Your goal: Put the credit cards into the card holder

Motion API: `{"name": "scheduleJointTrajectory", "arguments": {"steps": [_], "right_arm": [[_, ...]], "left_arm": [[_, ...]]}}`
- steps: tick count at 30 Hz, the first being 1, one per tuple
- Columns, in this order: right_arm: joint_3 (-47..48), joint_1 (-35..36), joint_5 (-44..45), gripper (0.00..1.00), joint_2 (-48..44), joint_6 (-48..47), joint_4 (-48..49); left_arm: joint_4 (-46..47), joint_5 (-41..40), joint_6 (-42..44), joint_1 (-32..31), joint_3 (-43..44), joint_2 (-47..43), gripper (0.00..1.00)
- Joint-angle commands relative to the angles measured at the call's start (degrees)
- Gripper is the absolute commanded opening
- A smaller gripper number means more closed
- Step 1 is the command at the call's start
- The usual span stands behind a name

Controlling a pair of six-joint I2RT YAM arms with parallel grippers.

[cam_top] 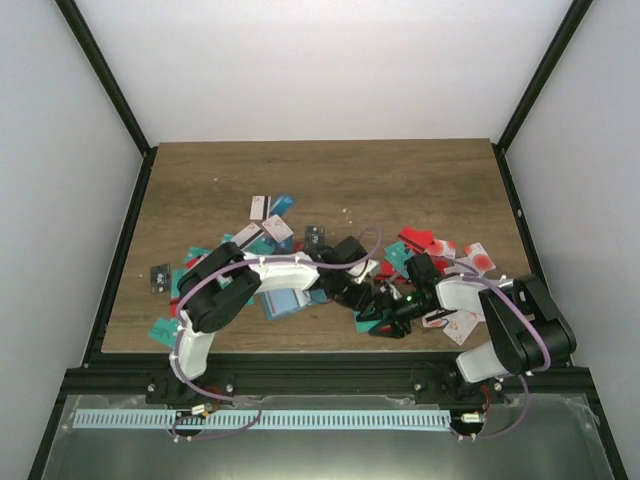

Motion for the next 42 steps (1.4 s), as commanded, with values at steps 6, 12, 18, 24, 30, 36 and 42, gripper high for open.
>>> {"name": "scheduleJointTrajectory", "arguments": {"steps": [6, 12, 18, 24, 30, 36, 42], "right_arm": [[-7.56, 2.24, 7.83, 0.63, -3.88, 0.21, -8.74], [-9.84, 2.25, 7.36, 0.63, -6.77, 0.46, -9.45], [-11.89, 2.20, 7.60, 0.63, -11.34, 2.04, -10.40], [-13.81, 2.24, 7.73, 0.63, -15.21, 1.89, -12.71], [-14.51, 2.32, 9.77, 0.63, -16.21, 0.64, -14.09], [-12.26, 2.33, 11.30, 0.64, -19.15, -1.77, -19.37], [-10.83, 2.31, 11.21, 0.65, -20.73, -2.12, -20.18]], "left_arm": [[0.40, 8.06, -4.91, -9.20, -14.17, -6.17, 0.16], [0.58, 7.34, -6.07, -10.32, -15.96, -7.71, 0.17], [0.28, 7.12, -6.38, -10.37, -15.62, -7.27, 0.17], [-0.42, 5.72, -6.61, -10.43, -15.21, -6.31, 0.16], [-2.17, 4.09, -6.42, -10.29, -14.14, -4.82, 0.16], [-4.10, 1.64, -6.32, -10.11, -13.65, -4.65, 0.16], [-6.19, -0.09, -5.66, -9.92, -12.20, -3.31, 0.16]]}}
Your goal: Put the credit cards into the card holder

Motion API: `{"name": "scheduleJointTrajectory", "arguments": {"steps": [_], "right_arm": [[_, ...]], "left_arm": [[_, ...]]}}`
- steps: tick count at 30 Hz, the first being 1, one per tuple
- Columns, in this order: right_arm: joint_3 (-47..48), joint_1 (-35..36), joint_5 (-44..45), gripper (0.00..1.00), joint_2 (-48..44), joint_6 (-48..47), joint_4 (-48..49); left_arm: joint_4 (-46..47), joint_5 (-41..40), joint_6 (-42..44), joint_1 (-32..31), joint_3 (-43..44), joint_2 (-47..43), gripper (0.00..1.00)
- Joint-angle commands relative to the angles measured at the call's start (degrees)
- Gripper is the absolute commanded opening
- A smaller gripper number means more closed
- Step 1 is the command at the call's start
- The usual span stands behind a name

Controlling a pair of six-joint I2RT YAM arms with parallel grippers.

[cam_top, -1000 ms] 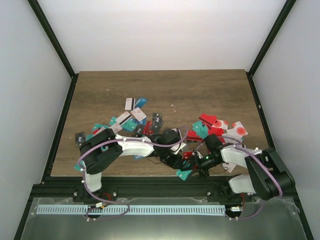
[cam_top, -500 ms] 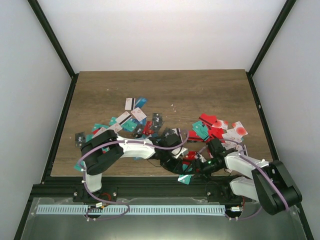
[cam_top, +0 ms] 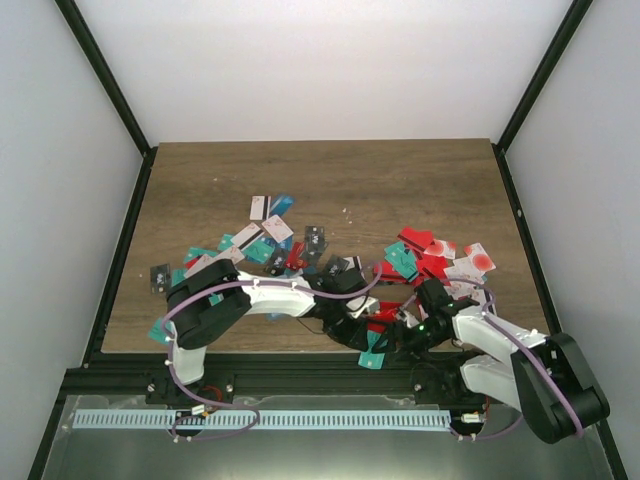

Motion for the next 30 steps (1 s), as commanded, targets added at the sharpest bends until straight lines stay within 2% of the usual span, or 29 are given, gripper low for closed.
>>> {"name": "scheduleJointTrajectory", "arguments": {"steps": [1, 5, 10, 16, 18, 28, 30], "right_arm": [[0.86, 0.07, 4.10, 0.65, 0.06, 0.42, -3.69], [0.41, 0.04, 1.75, 0.65, 0.81, 0.19, 0.58], [-3.08, 0.11, -3.76, 0.61, 3.53, 1.89, 11.73], [-4.09, 0.07, -5.01, 0.56, 6.87, 2.32, 18.54], [-4.26, 0.07, -5.34, 0.49, 7.24, 2.43, 19.28], [-0.27, 0.09, -5.08, 0.01, 4.38, 0.35, 15.40], [1.27, -0.03, -5.44, 0.01, 3.80, -0.41, 13.64]], "left_arm": [[-6.28, -5.95, 1.06, -0.59, -0.02, 4.20, 0.16], [-6.98, -6.17, 1.44, -0.25, 0.61, 4.58, 0.16], [-7.37, -5.74, 1.71, 0.25, 1.45, 5.60, 0.16], [-7.37, -5.21, 1.78, 0.59, 1.91, 6.12, 0.16], [-7.53, -5.27, 1.80, 0.75, 1.90, 6.13, 0.16], [-8.97, -6.66, 1.33, 2.62, 2.30, 1.14, 0.16], [-9.83, -7.69, 0.77, 3.47, 3.02, -1.70, 0.17]]}}
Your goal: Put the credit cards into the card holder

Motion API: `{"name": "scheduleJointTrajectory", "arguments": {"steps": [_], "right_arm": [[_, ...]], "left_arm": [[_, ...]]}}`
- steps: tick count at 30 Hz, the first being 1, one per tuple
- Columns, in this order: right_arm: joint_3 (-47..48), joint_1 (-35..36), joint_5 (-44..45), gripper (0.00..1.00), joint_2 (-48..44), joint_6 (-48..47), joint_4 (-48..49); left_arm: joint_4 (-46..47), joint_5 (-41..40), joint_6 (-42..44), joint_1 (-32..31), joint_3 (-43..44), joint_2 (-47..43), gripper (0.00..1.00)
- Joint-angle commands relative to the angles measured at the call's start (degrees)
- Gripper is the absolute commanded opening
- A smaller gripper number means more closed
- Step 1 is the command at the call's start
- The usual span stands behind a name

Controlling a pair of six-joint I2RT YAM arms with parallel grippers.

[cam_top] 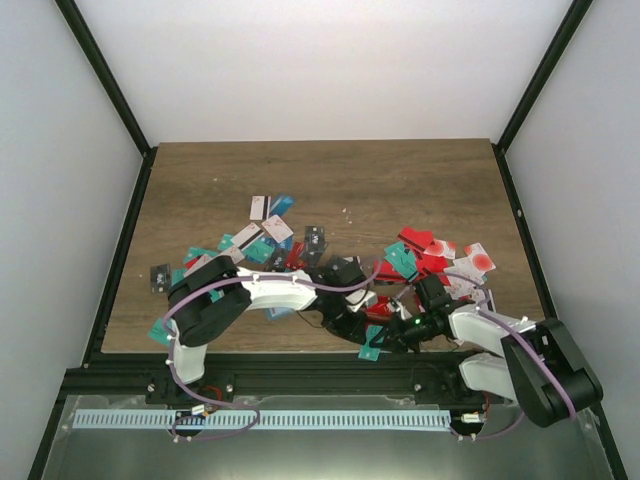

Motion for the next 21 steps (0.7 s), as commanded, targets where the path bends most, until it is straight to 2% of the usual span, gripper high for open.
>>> {"name": "scheduleJointTrajectory", "arguments": {"steps": [1, 5, 9, 16, 21], "right_arm": [[4.36, 0.02, 1.13, 0.01, -1.49, -1.65, -3.50], [10.38, -0.03, 0.03, 0.01, -2.98, -2.64, -5.38], [17.73, -0.03, -2.55, 0.01, -2.15, -3.90, -3.53], [28.63, 0.00, -10.54, 0.01, 1.63, -8.38, 3.09], [32.98, 0.04, -17.88, 0.01, 2.56, -8.57, 7.97]], "left_arm": [[-6.03, -7.40, -0.38, 2.38, 0.00, -4.77, 0.17], [-8.76, -9.62, -0.28, 5.42, 1.82, -12.41, 0.21], [-12.24, -9.53, 1.10, 11.34, 2.37, -20.16, 0.26], [-13.20, -1.28, 7.08, 19.92, 2.96, -33.82, 0.39], [-11.60, 5.96, 8.28, 23.81, 1.54, -38.96, 0.43]]}}
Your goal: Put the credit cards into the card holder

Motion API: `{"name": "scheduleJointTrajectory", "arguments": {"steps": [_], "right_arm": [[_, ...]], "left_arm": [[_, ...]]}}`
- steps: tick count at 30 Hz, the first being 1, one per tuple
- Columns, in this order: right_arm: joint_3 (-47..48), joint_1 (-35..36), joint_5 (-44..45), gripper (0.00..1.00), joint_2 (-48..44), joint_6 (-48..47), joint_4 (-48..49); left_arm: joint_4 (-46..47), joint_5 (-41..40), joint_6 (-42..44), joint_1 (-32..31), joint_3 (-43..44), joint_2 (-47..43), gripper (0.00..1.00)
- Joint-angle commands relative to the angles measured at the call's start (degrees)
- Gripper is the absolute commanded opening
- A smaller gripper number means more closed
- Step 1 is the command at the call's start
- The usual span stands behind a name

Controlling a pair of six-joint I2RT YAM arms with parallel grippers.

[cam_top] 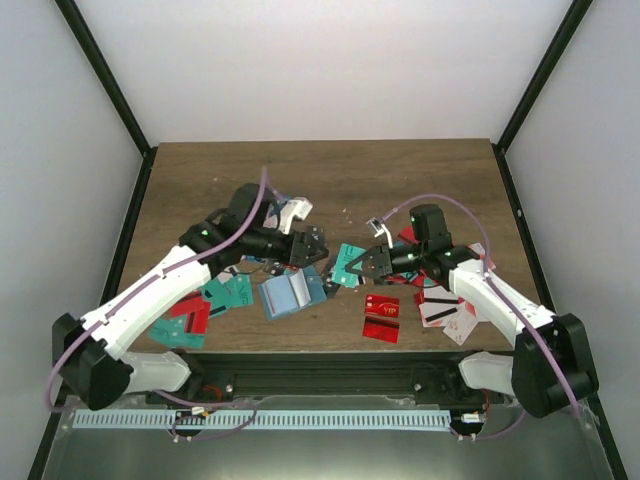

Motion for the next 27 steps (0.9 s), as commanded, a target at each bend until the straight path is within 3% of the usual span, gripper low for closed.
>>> {"name": "scheduleJointTrajectory", "arguments": {"steps": [1, 10, 15, 23, 27], "right_arm": [[4.53, 0.05, -9.82, 0.01, 0.63, -2.11, 5.08], [6.77, 1.79, -17.21, 0.01, 0.51, -3.32, 4.39], [7.72, 5.63, -16.83, 0.01, 0.78, -1.96, 5.89], [8.00, 6.01, -16.95, 0.01, 0.54, 0.44, 9.07], [8.22, 6.41, -17.42, 0.01, 0.94, 0.51, 9.33]], "left_arm": [[1.34, 9.09, 1.92, 2.23, -1.07, -3.26, 0.45], [11.99, 20.27, -3.26, 2.59, -4.73, -4.08, 0.49], [14.72, 21.66, -5.24, 2.34, -5.16, -2.82, 0.49], [14.16, 20.58, -5.13, 2.06, -6.54, -3.28, 0.48], [16.25, 21.37, -6.28, 1.74, -7.16, -3.52, 0.24]]}}
